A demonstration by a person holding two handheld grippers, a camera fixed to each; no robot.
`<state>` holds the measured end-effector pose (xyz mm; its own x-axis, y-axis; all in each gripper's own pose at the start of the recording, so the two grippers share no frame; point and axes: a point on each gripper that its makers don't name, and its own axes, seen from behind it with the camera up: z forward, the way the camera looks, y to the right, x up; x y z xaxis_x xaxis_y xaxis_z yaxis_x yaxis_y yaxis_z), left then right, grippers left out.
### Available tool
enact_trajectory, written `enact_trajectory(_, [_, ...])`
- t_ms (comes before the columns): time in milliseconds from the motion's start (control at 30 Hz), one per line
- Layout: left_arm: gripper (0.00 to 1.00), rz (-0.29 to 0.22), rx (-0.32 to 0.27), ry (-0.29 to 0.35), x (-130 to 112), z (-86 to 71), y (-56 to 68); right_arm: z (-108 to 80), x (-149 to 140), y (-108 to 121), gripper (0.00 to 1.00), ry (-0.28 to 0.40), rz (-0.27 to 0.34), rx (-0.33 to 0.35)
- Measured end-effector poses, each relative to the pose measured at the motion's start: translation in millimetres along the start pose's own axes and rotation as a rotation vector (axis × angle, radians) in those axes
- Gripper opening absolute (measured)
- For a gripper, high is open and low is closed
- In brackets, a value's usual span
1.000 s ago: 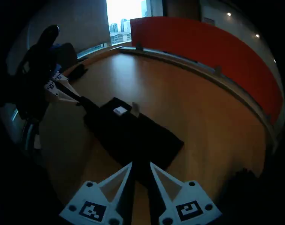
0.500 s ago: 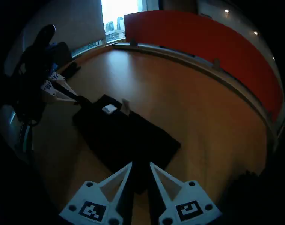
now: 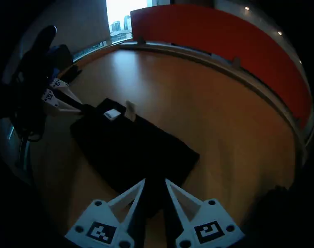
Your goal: Fold towel
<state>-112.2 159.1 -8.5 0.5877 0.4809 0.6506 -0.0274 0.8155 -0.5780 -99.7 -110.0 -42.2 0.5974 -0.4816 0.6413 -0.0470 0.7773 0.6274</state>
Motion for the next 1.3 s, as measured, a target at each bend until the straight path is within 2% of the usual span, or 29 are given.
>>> enact_trajectory(67, [0.22,0.003,0.002,-0.005,-1.7,2.4,-0.2,1.5,-1.0,0.5,0.19,-0.002,0.001,-0.004])
enact_trajectory(167, [0.22,0.01,0.005,-0.011,-4.0,5.0,-0.9,3.6,-1.6,1.8,0.2,-0.005,0.004,-0.01])
enact_trajectory(467, [0.23,0.009,0.019,-0.016,-3.3,11.7,-7.0,10.8,-0.7,12.9,0.32,-0.007,-0.004,-0.06])
enact_trajectory(533, [0.26,0.012,0.025,-0.015,-2.1,12.3,-8.8,12.0,-0.7,14.4,0.34,-0.01,-0.012,-0.069])
enact_trajectory(633, [0.34,0.021,0.037,-0.015,-0.8,12.8,-12.4,13.6,0.4,17.3,0.37,-0.012,-0.02,-0.083])
enact_trajectory(667, [0.37,0.025,0.041,-0.015,-0.5,12.9,-13.8,14.2,1.1,18.6,0.41,-0.012,-0.022,-0.088])
enact_trajectory(800, [0.67,0.03,0.056,-0.024,-1.2,13.8,-19.7,15.1,4.2,25.3,0.69,-0.006,-0.019,-0.112])
enact_trajectory(900, [0.76,0.028,0.068,-0.025,-0.7,13.9,-24.4,15.1,5.5,30.6,0.87,-0.005,-0.02,-0.129])
enact_trajectory(1000, [0.85,0.025,0.081,-0.024,0.0,13.5,-29.2,15.4,6.7,35.0,0.9,-0.003,-0.024,-0.143])
enact_trajectory(1200, [0.85,0.016,0.102,-0.02,3.5,13.3,-37.2,15.0,11.9,42.1,0.98,0.01,-0.029,-0.166])
enact_trajectory(1300, [0.92,0.008,0.111,-0.016,5.4,12.9,-41.3,14.1,13.0,47.1,1.0,0.012,-0.033,-0.183])
